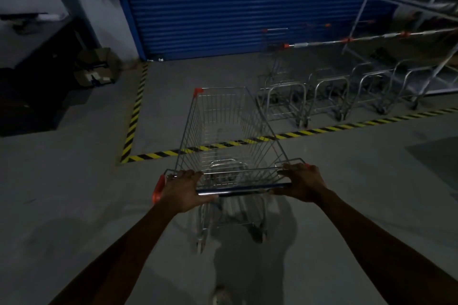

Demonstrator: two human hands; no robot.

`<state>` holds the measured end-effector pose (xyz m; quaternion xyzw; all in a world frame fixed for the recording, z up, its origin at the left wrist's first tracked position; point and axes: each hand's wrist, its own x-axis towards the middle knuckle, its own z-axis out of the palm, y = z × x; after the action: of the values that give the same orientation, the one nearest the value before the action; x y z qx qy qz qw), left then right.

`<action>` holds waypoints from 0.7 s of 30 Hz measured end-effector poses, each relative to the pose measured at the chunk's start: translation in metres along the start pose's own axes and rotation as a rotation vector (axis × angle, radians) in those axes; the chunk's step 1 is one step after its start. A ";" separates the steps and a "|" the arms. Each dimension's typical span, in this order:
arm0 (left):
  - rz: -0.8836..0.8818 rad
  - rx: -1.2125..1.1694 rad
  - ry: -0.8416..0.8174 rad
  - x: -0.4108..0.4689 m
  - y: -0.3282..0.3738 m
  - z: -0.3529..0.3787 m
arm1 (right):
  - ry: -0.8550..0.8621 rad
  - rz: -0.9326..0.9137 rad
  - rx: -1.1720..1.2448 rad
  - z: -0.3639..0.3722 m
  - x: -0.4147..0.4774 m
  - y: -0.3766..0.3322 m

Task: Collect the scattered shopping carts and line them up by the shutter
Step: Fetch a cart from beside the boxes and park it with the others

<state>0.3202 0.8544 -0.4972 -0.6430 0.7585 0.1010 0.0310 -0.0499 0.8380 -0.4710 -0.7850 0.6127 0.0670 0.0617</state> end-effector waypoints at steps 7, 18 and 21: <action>-0.030 0.034 -0.015 0.142 -0.022 -0.025 | -0.035 0.069 0.000 -0.023 0.134 0.035; -0.068 0.045 0.054 0.349 -0.013 -0.070 | 0.095 -0.035 0.094 -0.065 0.352 0.130; -0.090 0.025 0.053 0.409 -0.016 -0.072 | 0.060 -0.091 -0.041 -0.065 0.419 0.160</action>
<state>0.2715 0.4419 -0.5007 -0.6784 0.7307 0.0726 0.0234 -0.1029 0.3883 -0.4848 -0.8148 0.5766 0.0532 0.0304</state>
